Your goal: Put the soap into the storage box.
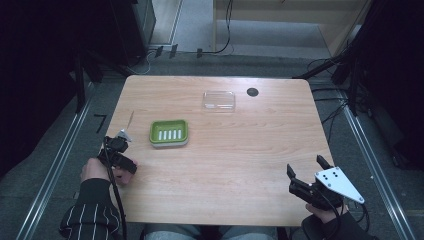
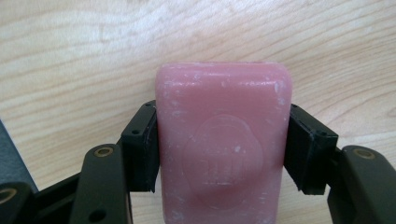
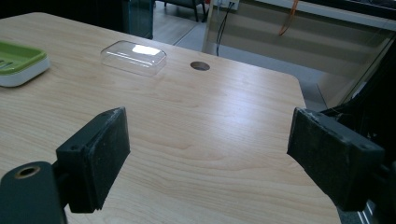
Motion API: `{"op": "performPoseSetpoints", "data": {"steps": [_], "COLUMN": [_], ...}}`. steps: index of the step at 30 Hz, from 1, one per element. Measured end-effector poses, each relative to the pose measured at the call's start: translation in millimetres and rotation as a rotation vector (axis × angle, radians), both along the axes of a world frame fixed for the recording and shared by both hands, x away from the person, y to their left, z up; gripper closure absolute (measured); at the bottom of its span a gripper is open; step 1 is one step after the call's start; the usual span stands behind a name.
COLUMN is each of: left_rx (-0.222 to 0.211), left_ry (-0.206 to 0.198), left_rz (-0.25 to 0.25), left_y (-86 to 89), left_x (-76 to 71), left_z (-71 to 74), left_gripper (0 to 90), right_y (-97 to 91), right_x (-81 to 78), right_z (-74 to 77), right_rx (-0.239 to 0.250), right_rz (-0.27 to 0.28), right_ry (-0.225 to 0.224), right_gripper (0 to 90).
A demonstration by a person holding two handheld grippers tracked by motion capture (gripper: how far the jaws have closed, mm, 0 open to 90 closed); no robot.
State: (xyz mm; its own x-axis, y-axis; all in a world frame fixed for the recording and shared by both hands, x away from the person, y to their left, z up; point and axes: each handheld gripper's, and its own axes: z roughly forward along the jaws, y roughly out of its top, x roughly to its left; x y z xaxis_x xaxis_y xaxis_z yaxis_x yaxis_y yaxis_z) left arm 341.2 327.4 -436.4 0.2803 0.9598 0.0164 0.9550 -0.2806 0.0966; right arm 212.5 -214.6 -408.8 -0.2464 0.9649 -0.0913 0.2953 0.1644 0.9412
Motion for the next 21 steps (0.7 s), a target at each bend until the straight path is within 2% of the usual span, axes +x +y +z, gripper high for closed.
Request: {"op": "performPoseSetpoints", "data": {"steps": [21], "left_rx": [-0.015], "left_ry": [0.006], "left_rz": [-0.116], "left_y": [-20.0], "left_x": [15.4], "left_z": [9.8], "left_gripper": [38.8], "right_y": [-3.4], "right_x": [-3.1], "right_z": [-0.2], "right_rx": [-0.004], "right_rz": [-0.011], "right_ry": [0.002], "right_gripper": [13.7]}}
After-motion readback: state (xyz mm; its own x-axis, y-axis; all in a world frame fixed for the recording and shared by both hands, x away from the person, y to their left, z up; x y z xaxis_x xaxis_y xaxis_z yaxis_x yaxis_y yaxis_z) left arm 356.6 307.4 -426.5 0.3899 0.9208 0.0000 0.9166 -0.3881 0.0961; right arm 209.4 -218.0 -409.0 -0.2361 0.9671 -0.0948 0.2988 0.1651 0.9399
